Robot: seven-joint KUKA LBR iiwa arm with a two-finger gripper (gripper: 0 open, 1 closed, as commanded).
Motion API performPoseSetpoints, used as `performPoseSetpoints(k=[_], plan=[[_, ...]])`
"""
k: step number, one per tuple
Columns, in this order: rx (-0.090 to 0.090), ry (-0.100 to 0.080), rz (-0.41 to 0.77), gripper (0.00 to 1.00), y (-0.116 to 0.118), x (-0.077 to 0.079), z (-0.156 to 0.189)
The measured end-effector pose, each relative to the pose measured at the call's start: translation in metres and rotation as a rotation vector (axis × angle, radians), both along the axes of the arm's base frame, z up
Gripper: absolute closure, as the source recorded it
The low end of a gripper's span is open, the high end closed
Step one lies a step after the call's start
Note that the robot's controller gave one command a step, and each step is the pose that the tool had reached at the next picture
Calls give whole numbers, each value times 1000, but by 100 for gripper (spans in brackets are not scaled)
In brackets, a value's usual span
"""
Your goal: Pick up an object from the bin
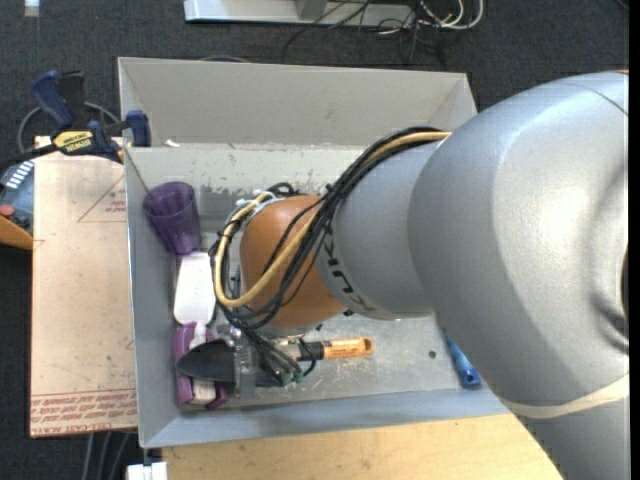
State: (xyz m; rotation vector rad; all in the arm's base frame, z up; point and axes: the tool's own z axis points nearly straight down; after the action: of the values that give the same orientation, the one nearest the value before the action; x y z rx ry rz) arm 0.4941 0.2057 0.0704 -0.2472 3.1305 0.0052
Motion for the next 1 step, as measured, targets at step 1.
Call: performPoseSetpoints(k=[1], plan=[[0,0,0,100,0,0,0]])
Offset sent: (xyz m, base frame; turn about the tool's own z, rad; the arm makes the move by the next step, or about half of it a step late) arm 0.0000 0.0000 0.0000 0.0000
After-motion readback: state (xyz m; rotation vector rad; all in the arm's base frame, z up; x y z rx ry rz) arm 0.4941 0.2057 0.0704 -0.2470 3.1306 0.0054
